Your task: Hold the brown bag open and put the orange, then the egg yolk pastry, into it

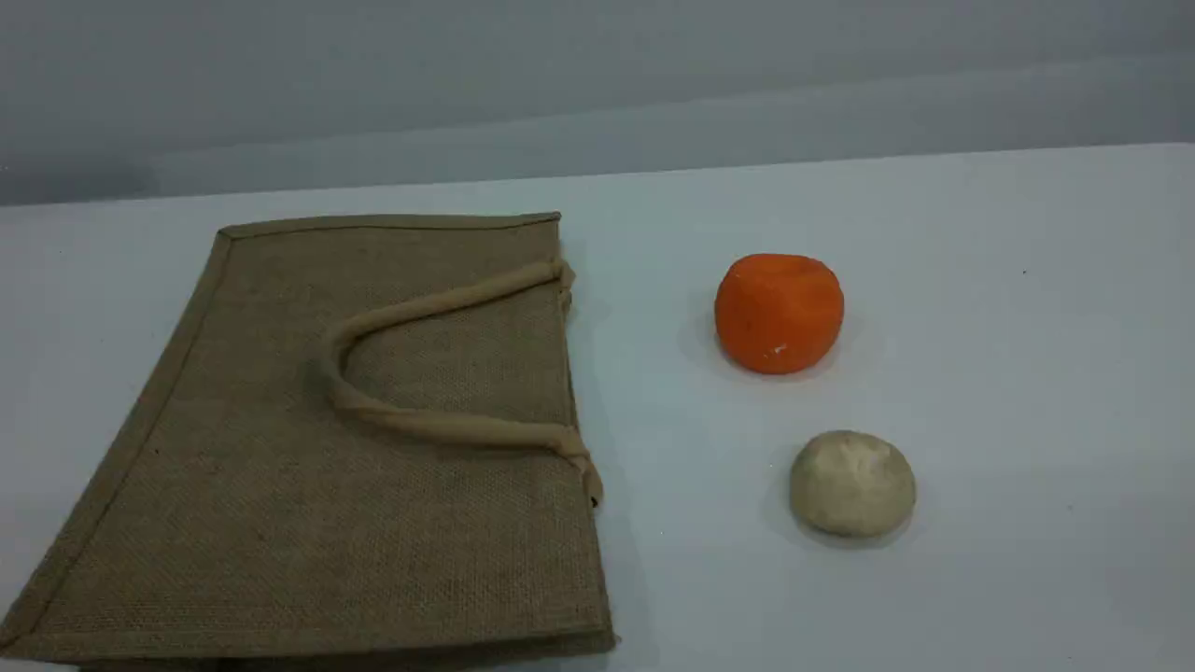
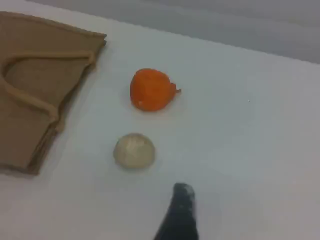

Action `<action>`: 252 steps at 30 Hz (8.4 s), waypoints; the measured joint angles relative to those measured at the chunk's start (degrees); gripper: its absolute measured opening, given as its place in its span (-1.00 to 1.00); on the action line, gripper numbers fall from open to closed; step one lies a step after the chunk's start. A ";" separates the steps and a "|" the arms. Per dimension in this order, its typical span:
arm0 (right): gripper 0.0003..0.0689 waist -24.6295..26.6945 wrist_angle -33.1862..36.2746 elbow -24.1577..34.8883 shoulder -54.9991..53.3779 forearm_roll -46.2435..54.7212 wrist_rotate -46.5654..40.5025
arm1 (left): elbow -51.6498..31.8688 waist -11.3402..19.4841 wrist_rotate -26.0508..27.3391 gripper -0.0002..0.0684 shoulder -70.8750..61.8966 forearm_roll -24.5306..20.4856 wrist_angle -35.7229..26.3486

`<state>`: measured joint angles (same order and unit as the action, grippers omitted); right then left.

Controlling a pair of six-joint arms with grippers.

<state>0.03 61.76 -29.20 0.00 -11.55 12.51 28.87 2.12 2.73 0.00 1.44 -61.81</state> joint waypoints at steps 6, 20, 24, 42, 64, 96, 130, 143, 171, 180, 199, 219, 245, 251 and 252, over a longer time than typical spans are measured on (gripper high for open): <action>0.69 0.00 0.00 0.00 0.00 0.00 0.00 | 0.00 0.00 0.00 0.40 0.00 0.00 0.00; 0.69 -0.11 -3.43 -3.22 -1.98 -0.57 -1.06 | 2.51 0.00 -6.68 0.40 -4.94 -4.36 3.32; 0.69 -0.11 -4.46 -8.05 -7.58 -0.52 -3.90 | 7.18 0.00 -8.92 0.40 -11.34 -3.54 6.44; 0.69 -0.11 -12.17 -28.67 -41.41 -0.32 -5.41 | 25.69 0.00 -8.58 0.40 -55.20 -0.95 11.52; 0.69 -0.11 -19.23 -29.61 -62.17 -0.50 -5.36 | 37.96 -5.47 -6.83 0.40 -86.74 3.26 15.90; 0.69 -0.11 -20.10 -29.63 -68.31 -0.51 -4.34 | 51.34 -15.67 -15.09 0.40 -119.67 3.09 15.27; 0.69 -0.11 -20.31 -29.63 -68.26 -0.51 -4.45 | 51.34 -15.67 -15.17 -0.27 -126.95 3.26 23.16; 0.69 -0.11 -20.31 -29.63 -68.26 -0.51 -4.45 | 52.59 -15.56 -6.70 -0.70 -124.82 3.21 21.05; 0.69 -0.11 -22.06 -29.63 -84.29 -19.79 14.90 | 90.33 -15.44 30.08 -0.71 -121.99 13.25 -8.41; 0.69 -0.11 -21.93 -29.63 -90.43 -29.76 27.02 | 95.34 -15.44 43.99 -0.71 -121.99 22.96 -8.26; 0.69 -0.11 -15.89 -33.92 -102.94 -39.01 31.57 | 98.16 -15.44 50.98 -0.71 -118.11 29.02 -8.21; 0.69 -1.76 -12.83 -34.90 -107.54 -41.49 31.23 | 98.11 -15.44 50.77 -0.71 -115.22 28.13 -8.21; 0.69 -7.04 -29.13 -39.41 -118.34 -42.94 35.32 | 98.11 -15.38 49.17 -0.71 -115.22 19.45 -8.10; 0.69 -7.04 -30.07 -39.98 -118.89 -45.36 37.76 | 98.11 -13.14 48.60 -0.71 -115.22 18.71 -8.11; 0.69 -7.04 -29.99 -40.33 -119.25 -45.88 37.95 | 98.11 -12.71 48.60 -0.71 -115.22 19.14 -8.16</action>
<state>-7.00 31.77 -69.52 -119.25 -57.43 50.46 126.98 -10.58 51.33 -115.22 20.58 -69.97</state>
